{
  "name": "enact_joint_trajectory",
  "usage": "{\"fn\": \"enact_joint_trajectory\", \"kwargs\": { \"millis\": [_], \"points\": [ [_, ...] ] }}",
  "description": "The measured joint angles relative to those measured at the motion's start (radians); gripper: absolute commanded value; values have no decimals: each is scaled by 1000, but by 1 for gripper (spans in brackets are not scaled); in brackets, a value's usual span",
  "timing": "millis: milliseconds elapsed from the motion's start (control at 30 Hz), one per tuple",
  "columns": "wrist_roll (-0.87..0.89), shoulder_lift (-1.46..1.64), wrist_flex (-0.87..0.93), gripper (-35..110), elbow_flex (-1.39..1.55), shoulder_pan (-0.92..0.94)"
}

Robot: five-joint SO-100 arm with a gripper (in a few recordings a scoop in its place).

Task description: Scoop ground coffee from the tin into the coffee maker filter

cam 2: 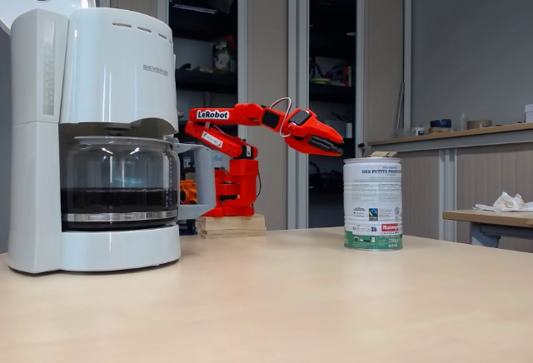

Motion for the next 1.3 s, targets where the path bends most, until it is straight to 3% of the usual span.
{"fn": "enact_joint_trajectory", "kwargs": {
  "millis": [133,567,867,1167,1300],
  "points": [
    [-138,103,107,0,0,86],
    [-549,445,399,0,72,350],
    [-575,491,465,0,196,506],
    [-466,500,572,0,262,571],
    [-540,499,583,0,299,581]
  ]
}}
